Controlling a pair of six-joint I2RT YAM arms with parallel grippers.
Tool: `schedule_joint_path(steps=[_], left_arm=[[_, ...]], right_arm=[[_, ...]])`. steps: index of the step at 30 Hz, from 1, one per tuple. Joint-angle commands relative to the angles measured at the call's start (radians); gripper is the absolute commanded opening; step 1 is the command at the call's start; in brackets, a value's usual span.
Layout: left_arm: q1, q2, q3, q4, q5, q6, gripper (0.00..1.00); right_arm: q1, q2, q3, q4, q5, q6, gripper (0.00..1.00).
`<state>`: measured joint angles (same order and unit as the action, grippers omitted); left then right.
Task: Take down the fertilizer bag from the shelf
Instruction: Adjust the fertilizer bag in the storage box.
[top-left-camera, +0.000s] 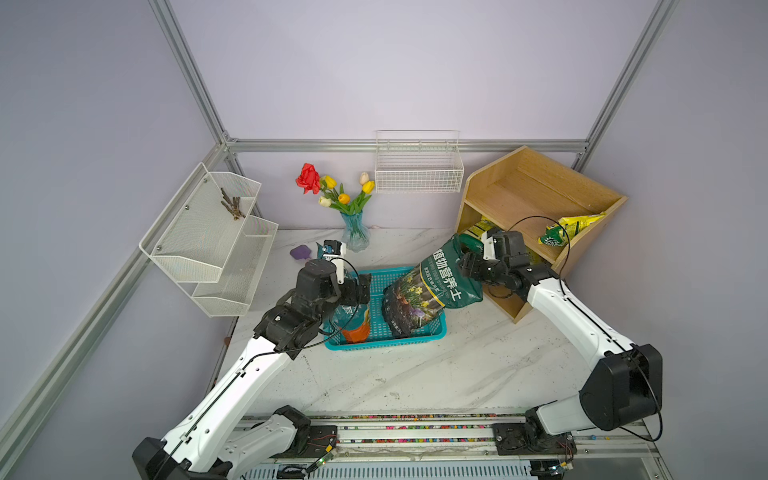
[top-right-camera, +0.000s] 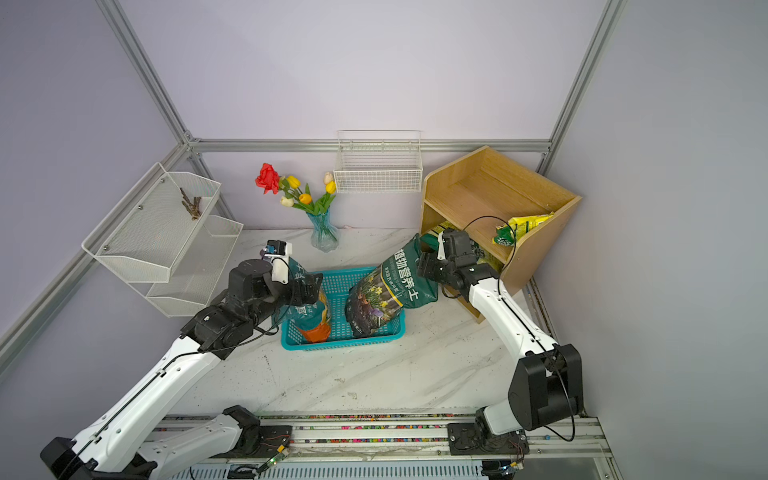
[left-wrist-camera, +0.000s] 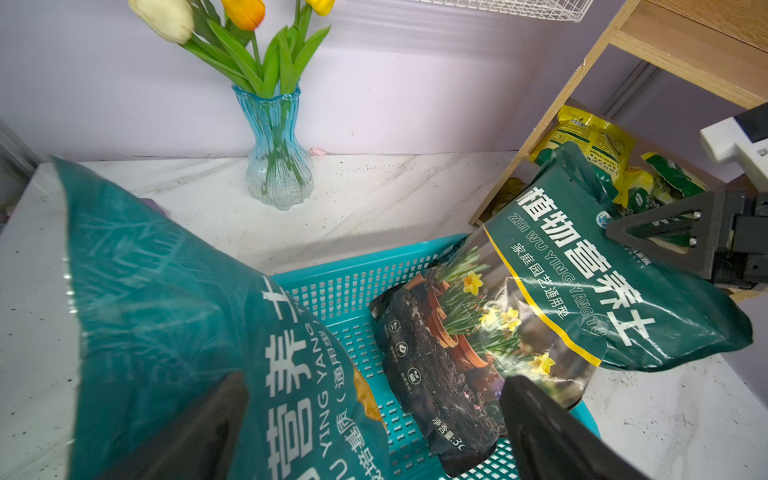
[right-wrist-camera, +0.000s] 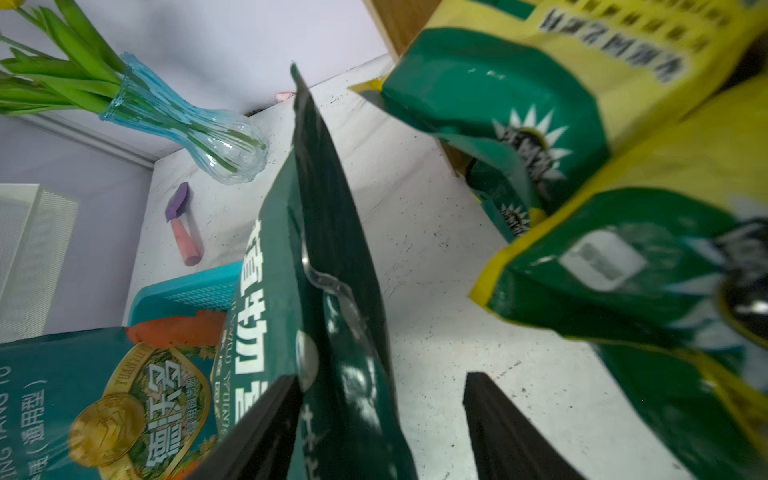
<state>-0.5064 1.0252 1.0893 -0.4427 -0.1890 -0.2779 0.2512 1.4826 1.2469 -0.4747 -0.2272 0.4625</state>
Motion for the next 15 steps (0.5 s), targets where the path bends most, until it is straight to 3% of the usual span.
schedule_joint_path(steps=[1, 5, 6, 15], left_arm=[[-0.003, -0.029, 0.095, -0.014, -0.098, 0.048, 1.00], [-0.003, -0.044, 0.094, -0.011, -0.138, 0.058, 1.00], [-0.003, -0.047, 0.092, -0.009, -0.140, 0.058, 1.00], [-0.003, -0.037, 0.102, 0.007, -0.111, 0.044, 1.00]], right_arm=[[-0.001, 0.013, -0.020, 0.092, -0.176, 0.051, 0.48], [0.017, -0.024, -0.030, 0.192, -0.259, 0.145, 0.04], [0.030, -0.036, -0.024, 0.208, -0.258, 0.162, 0.00], [0.305, 0.006, 0.173, 0.183, -0.156, 0.179, 0.00]])
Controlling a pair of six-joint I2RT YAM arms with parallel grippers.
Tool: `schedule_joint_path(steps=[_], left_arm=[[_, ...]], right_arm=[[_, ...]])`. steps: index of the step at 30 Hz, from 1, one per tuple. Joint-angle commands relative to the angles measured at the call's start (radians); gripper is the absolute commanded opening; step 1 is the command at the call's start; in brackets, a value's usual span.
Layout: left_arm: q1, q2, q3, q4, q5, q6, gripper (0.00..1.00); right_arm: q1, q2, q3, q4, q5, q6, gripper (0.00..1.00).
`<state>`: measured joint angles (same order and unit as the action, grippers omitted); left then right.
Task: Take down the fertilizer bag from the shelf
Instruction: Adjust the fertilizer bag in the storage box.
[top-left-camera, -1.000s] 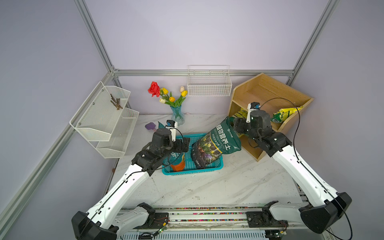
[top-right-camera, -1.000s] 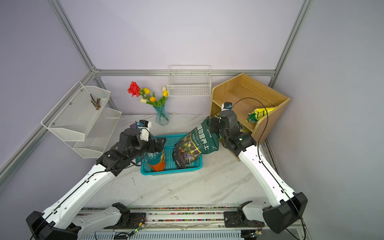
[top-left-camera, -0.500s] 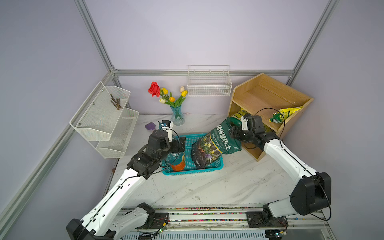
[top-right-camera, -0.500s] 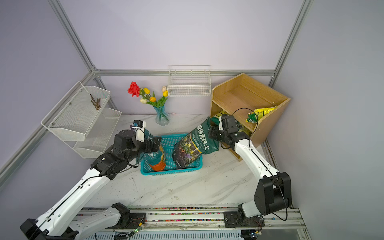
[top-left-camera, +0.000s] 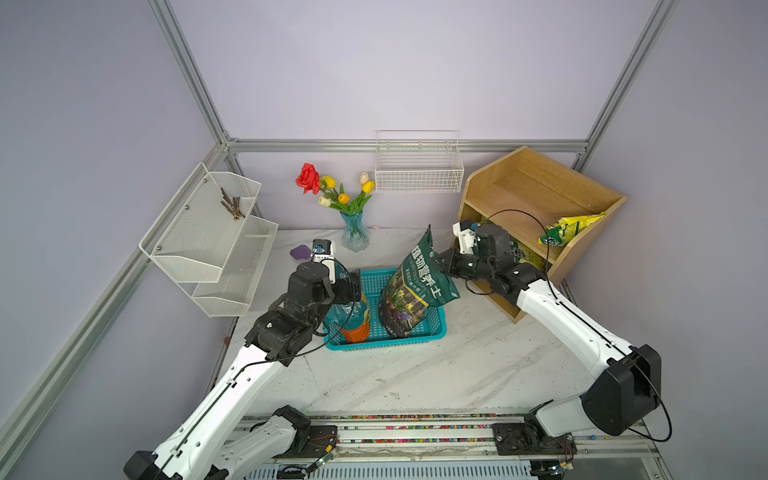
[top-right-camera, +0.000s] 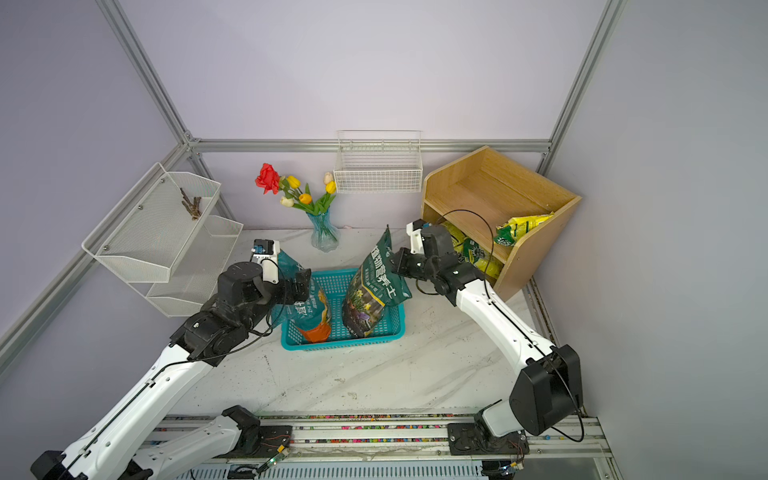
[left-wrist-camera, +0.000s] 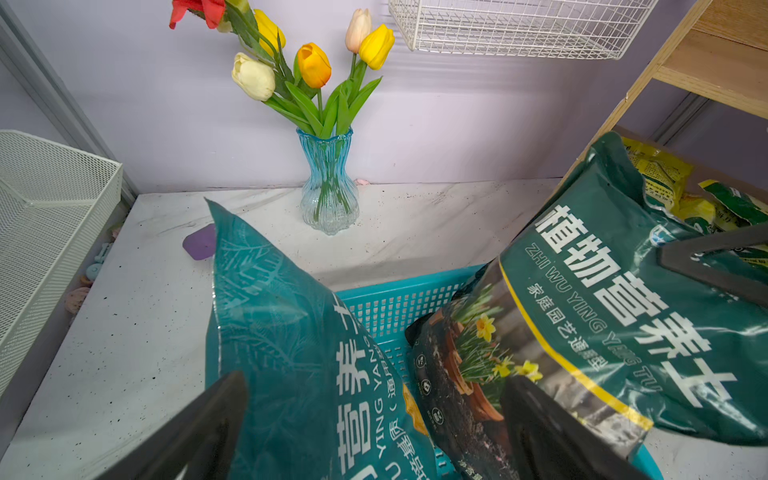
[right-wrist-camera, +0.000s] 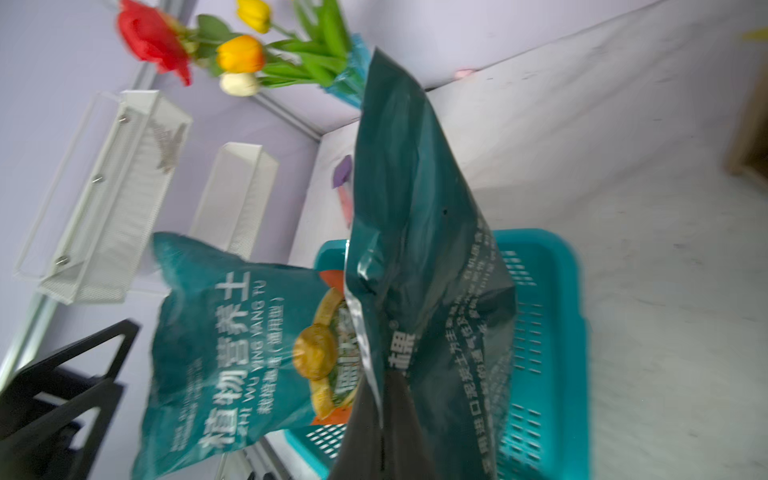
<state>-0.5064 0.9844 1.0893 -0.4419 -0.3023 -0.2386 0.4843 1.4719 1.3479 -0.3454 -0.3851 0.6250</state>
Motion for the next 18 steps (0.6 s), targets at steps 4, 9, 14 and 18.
schedule_joint_path(steps=[4, 9, 14, 18], left_arm=[[-0.003, 0.024, 0.159, -0.003, -0.023, 0.016, 1.00], [-0.001, 0.045, 0.229, -0.018, -0.090, -0.001, 1.00], [-0.001, 0.030, 0.226, -0.011, -0.091, -0.021, 1.00], [0.000, 0.026, 0.242, -0.018, -0.102, -0.014, 1.00]], right_arm=[[0.169, 0.085, 0.117, 0.071, 0.028, 0.018, 0.00], [0.264, 0.170, 0.176, 0.160, -0.015, 0.049, 0.29], [0.314, 0.256, 0.209, 0.234, -0.123, 0.079, 0.58], [0.335, 0.309, 0.162, 0.352, -0.225, 0.138, 0.64]])
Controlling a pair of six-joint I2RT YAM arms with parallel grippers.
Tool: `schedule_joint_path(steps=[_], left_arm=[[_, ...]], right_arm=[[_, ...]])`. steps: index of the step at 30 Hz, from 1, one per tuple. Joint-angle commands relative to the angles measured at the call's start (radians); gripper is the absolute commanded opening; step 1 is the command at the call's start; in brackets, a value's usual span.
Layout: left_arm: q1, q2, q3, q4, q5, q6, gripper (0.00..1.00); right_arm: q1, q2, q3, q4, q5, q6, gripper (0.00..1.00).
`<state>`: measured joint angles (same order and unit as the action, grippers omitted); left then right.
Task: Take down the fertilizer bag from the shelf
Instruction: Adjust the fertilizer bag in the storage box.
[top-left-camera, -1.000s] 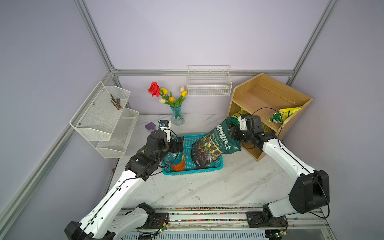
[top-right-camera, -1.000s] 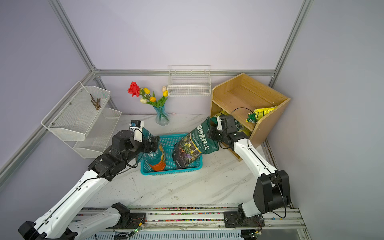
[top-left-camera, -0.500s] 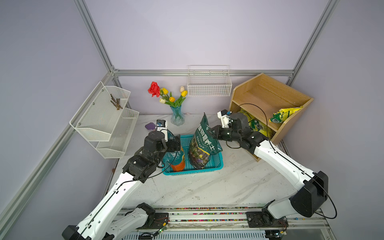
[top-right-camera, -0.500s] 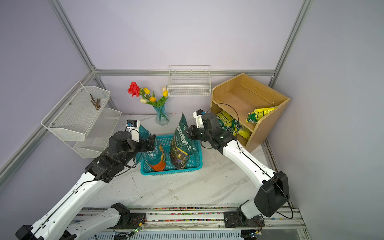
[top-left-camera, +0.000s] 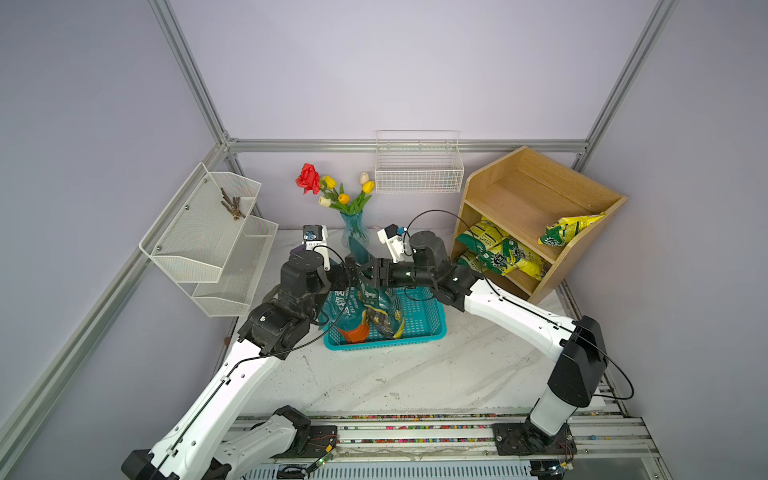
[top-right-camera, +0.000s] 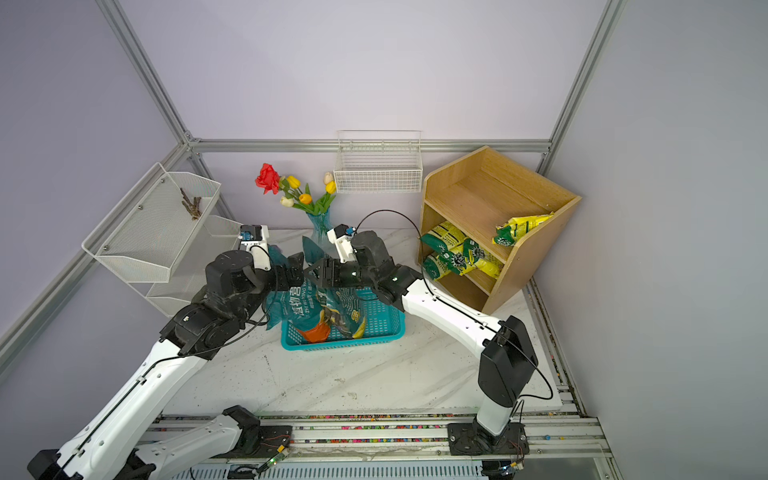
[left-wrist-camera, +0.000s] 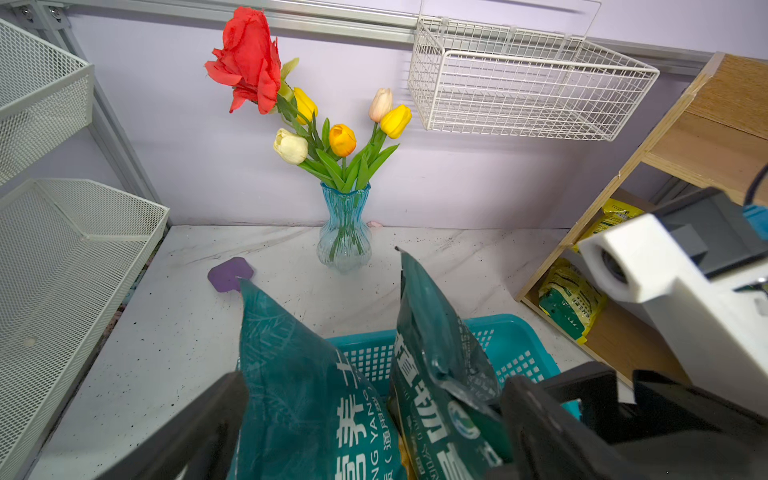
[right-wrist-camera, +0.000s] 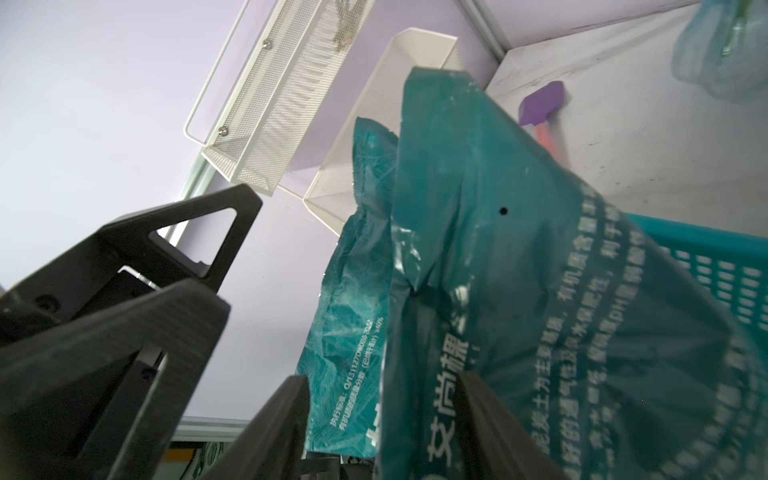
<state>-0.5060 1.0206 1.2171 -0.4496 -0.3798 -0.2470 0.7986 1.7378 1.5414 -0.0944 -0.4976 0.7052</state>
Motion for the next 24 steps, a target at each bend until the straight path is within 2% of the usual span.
schedule_joint_path(steps=[1, 4, 6, 11, 14, 18, 24], left_arm=[[0.001, -0.007, 0.121, -0.012, -0.027, -0.005, 1.00], [0.003, -0.011, 0.141, -0.010, -0.005, -0.014, 1.00], [0.001, -0.027, 0.138, 0.003, 0.049, -0.022, 1.00], [0.001, -0.079, 0.098, 0.029, 0.217, -0.012, 1.00], [0.002, -0.082, 0.069, 0.045, 0.196, -0.007, 1.00], [0.001, -0.042, 0.097, 0.054, 0.202, -0.005, 1.00], [0.001, -0.020, 0.089, 0.100, 0.176, -0.017, 1.00]], right_arm=[[0.025, 0.053, -0.049, 0.136, -0.132, 0.078, 0.70], [0.030, 0.097, -0.106, 0.250, -0.180, 0.163, 0.71], [0.030, 0.132, -0.108, 0.264, -0.191, 0.193, 0.71], [0.030, 0.195, -0.040, 0.225, -0.208, 0.178, 0.71], [0.028, 0.208, 0.023, 0.162, -0.231, 0.123, 0.71], [-0.004, 0.124, 0.013, 0.077, -0.148, 0.016, 0.74], [-0.113, -0.032, -0.108, 0.030, -0.053, -0.032, 0.75]])
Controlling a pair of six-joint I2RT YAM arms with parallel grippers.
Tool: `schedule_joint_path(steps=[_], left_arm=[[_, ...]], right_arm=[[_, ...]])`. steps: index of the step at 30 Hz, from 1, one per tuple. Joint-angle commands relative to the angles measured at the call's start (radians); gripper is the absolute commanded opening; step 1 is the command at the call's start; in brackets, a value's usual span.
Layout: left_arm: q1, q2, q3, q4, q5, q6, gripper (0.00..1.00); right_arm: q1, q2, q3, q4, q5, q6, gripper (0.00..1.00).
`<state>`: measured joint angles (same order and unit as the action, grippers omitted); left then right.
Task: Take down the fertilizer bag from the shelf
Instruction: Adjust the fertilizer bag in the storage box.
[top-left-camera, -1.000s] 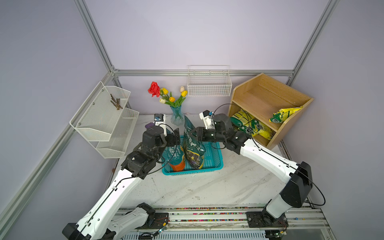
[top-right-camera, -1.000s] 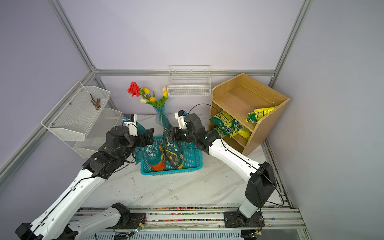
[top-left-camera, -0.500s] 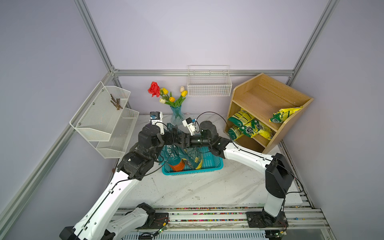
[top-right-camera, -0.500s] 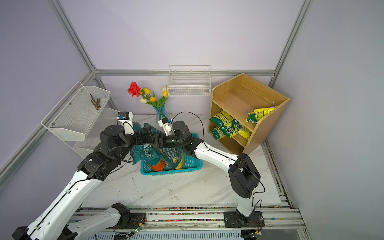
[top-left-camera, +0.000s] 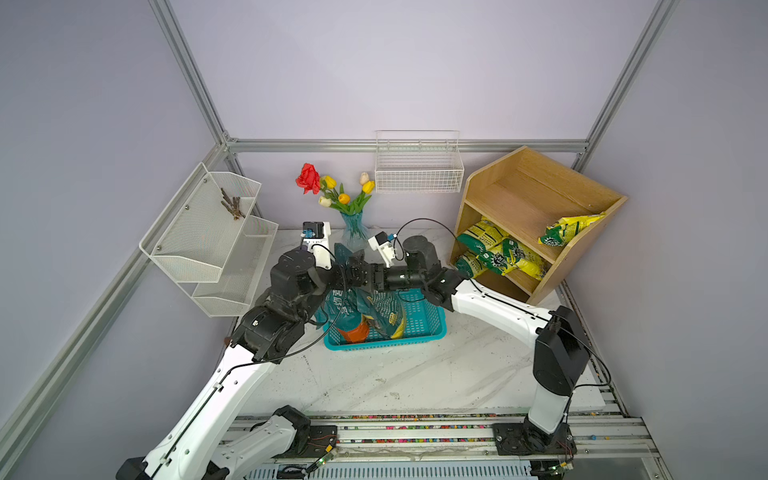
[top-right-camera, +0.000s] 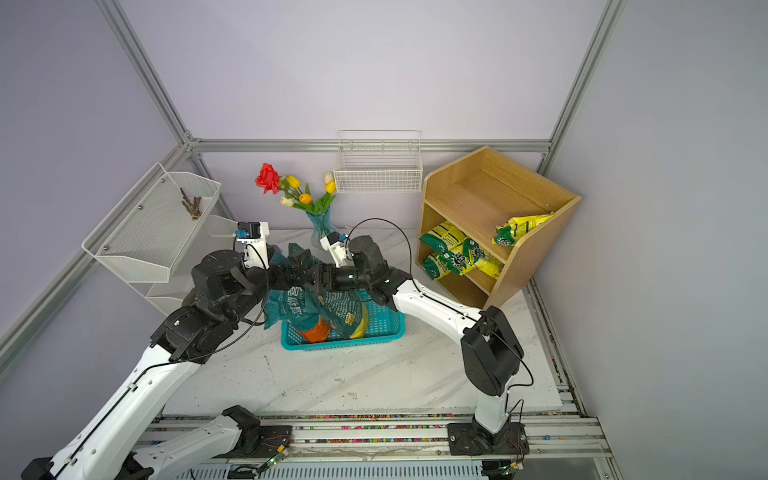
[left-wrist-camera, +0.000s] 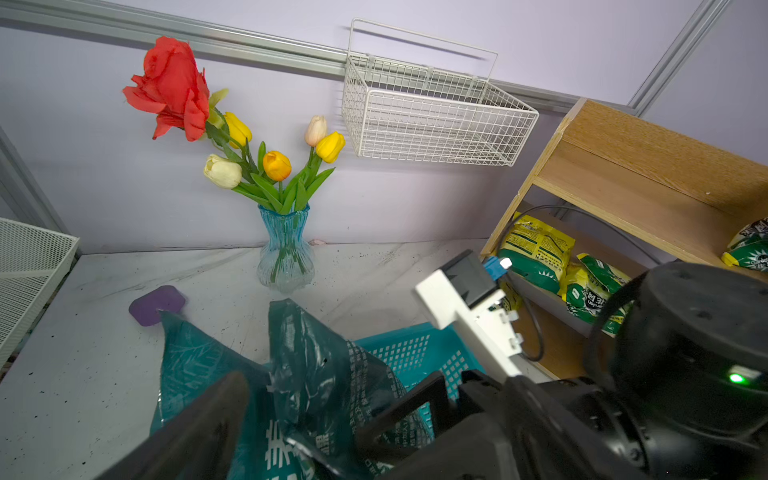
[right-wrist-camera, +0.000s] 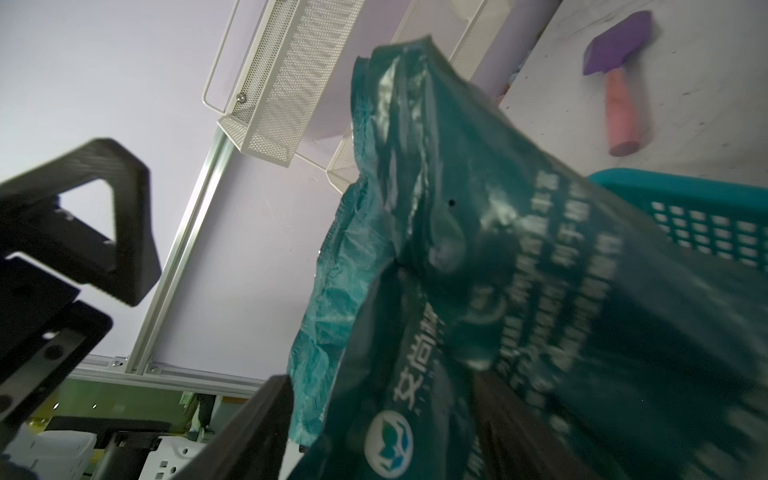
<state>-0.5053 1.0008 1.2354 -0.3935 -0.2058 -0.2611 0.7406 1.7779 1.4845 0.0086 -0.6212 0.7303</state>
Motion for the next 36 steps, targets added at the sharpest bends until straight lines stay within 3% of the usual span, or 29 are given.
schedule_joint_path(steps=[1, 7, 9, 10, 14, 21, 23, 30, 32, 33, 35, 36], left_arm=[[0.001, 0.004, 0.072, 0.043, 0.007, -0.005, 1.00], [0.001, 0.038, 0.085, 0.040, 0.053, -0.025, 1.00], [0.000, 0.055, 0.096, 0.046, 0.068, -0.029, 1.00], [0.001, 0.063, 0.100, 0.051, 0.077, -0.032, 1.00], [0.000, 0.128, 0.149, 0.078, 0.127, -0.032, 1.00], [0.001, 0.281, 0.281, 0.096, 0.200, -0.047, 1.00], [0.002, 0.306, 0.278, 0.088, 0.193, -0.075, 1.00], [0.020, 0.286, 0.115, -0.011, 0.025, -0.184, 0.98], [0.023, 0.269, 0.062, -0.022, -0.021, -0.196, 0.89], [0.027, 0.262, 0.039, -0.017, -0.027, -0.196, 0.77], [0.040, 0.262, 0.009, -0.010, -0.011, -0.202, 0.38], [0.046, 0.269, 0.000, -0.011, -0.004, -0.211, 0.25]], right_arm=[[-0.072, -0.092, -0.076, -0.072, 0.081, -0.061, 0.75], [-0.127, -0.168, -0.179, -0.125, 0.191, -0.123, 0.72], [-0.126, -0.156, -0.193, -0.145, 0.188, -0.134, 0.68], [-0.121, -0.151, -0.206, -0.135, 0.185, -0.125, 0.59], [-0.043, -0.103, -0.186, -0.132, 0.199, -0.151, 0.42], [0.059, -0.014, -0.136, -0.091, 0.166, -0.139, 0.40], [0.065, -0.001, -0.145, -0.083, 0.161, -0.127, 0.38], [0.065, -0.014, -0.206, -0.061, 0.176, -0.120, 0.16], [0.065, -0.016, -0.212, -0.060, 0.176, -0.124, 0.12], [0.065, -0.016, -0.213, -0.062, 0.176, -0.127, 0.12], [0.066, -0.013, -0.213, -0.061, 0.176, -0.127, 0.12], [0.065, -0.012, -0.212, -0.062, 0.174, -0.128, 0.12]])
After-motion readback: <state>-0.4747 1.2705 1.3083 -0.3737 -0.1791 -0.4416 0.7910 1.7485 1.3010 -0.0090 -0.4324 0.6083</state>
